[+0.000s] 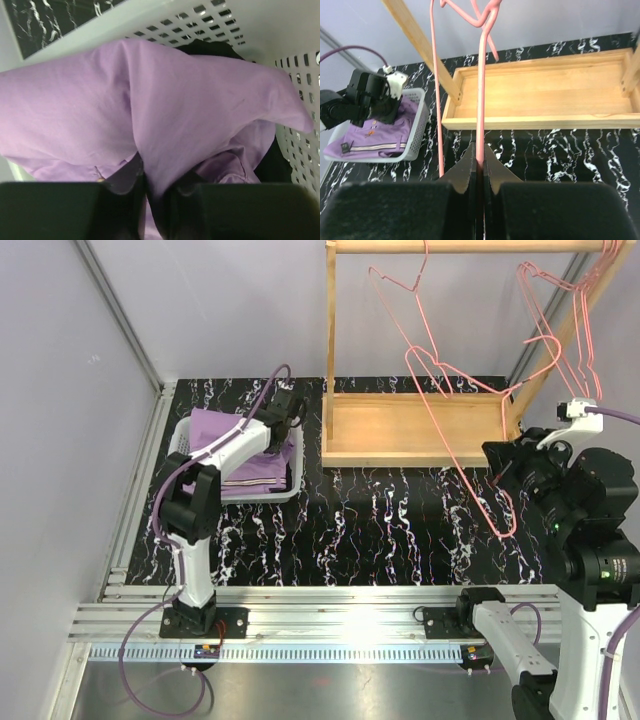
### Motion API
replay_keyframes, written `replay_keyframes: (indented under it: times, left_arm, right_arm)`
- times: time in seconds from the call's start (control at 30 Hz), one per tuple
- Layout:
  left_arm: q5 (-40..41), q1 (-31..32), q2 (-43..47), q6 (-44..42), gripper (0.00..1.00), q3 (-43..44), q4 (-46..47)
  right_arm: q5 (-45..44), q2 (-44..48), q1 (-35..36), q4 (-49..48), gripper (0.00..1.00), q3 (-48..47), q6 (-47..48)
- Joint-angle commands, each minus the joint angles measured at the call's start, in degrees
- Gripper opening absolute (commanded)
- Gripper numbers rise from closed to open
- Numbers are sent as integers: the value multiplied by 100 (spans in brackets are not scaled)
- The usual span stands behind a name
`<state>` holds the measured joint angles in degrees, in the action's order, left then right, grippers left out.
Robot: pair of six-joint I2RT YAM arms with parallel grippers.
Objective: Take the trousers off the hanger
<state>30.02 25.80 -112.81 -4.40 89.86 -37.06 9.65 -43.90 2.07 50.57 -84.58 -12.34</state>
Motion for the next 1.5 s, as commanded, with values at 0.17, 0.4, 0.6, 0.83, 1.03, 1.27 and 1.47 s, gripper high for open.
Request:
replay_keyframes:
  times: [0.17,0.4,0.6,0.83,1.03,1.27,1.47]
  left_arm:
    - [-831,-67,680,413,46,189,-505]
    - [-1385,-84,2315,1090,89,171,15]
    - [-1350,-84,3510,1398,99,629,-486]
    - [-1200,-75,5628,1969,99,-152,-618]
    - [-1095,-75,6858,2022,99,-672,-1074]
    - [-875,-75,7396,1961,99,-909,-1690]
    - [-1155,-75,7722,1838,99,-1436,-1734]
  right_arm:
    - [-710,-329,-4,-372,0,-551,390]
    - [-649,-549,-4,-592,0,-735,539]
    - [-533,-795,-13,-654,0,-1060,856]
    - [-1140,-1076,-13,-916,0,-1202,1172]
    - [-1263,-1620,-4,-1619,0,-1307,1506]
    - [-1573,-2289,-4,-2656,0,-1219,2112]
    - [-1378,-2869,-4,-3342,0,-1280,2411]
